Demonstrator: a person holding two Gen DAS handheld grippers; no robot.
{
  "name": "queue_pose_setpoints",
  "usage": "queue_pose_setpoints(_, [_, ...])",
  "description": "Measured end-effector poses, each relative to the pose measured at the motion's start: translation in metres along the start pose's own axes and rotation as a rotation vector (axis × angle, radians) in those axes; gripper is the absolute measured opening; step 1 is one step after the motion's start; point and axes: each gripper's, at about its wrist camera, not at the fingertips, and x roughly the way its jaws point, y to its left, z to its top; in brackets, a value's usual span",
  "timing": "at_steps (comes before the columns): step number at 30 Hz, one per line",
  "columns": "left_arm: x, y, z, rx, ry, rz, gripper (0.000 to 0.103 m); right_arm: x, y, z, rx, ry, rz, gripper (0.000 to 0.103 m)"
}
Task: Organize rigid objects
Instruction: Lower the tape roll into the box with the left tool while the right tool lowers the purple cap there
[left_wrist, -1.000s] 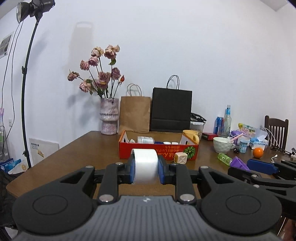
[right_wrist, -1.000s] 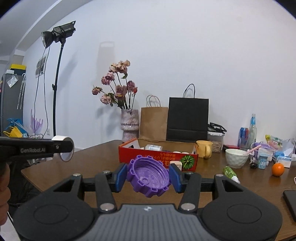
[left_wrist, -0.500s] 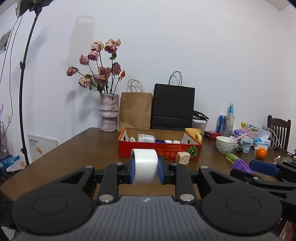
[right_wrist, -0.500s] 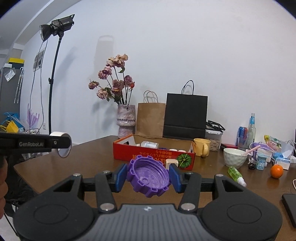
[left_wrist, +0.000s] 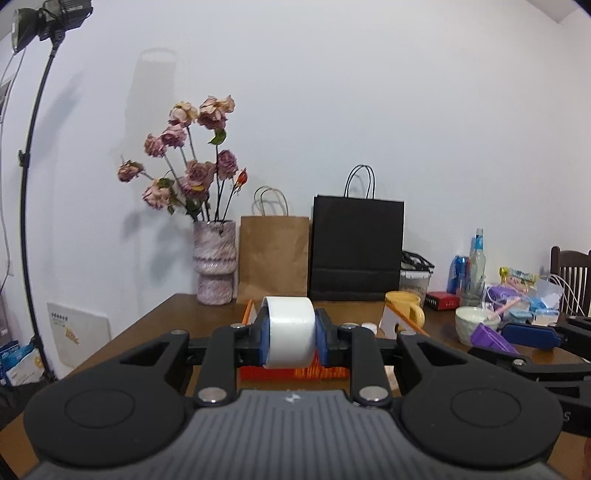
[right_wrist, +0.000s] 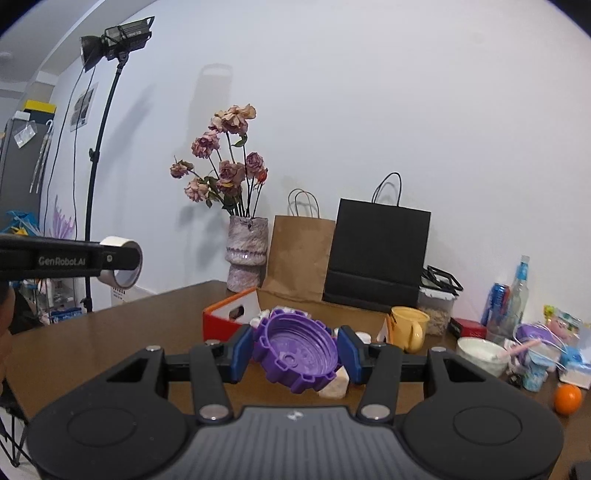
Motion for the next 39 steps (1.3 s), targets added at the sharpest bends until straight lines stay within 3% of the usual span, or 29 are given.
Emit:
queue_pose_setpoints(5, [0.042,0.004,0.023,0.007,-0.016,0.008,0.025,0.047,-0.019,0.029,0.028,0.009,0.059,0.049])
queue_pose_setpoints(14, [0.129,0.011,0.057,0.038,0.01,0.01,0.025,0.146,-0.041,0.067,0.025,0.067,0.075,0.049])
queue_pose_setpoints(20, [0.217,0.019,0.081,0.05,0.103,0.019,0.025,0.233,-0.08,0.096,0.106,0.175,0.11,0.049])
queue_pose_setpoints(23, [0.265,0.024,0.084,-0.001,0.217,-0.05,0.024,0.28,-0.095,0.099,0.147,0.266,0.135,0.049])
queue_pose_setpoints(25, [0.3,0.027,0.077,-0.057,0.323,-0.092,0.025,0.314,-0.102,0.091,0.176,0.341,0.146,0.049])
queue_pose_setpoints(29, [0.358,0.027,0.041,-0.102,0.476,-0.095,0.024,0.366,-0.095,0.055,0.159,0.471,0.111,0.049])
queue_pose_setpoints(35, [0.396,0.026,-0.019,-0.065,0.57,-0.063,0.025,0.406,-0.078,0.006,0.169,0.585,0.143,0.049])
queue_pose_setpoints(39, [0.405,0.031,-0.032,-0.063,0.614,-0.031,0.03,0.42,-0.065,-0.008,0.159,0.617,0.151,0.05])
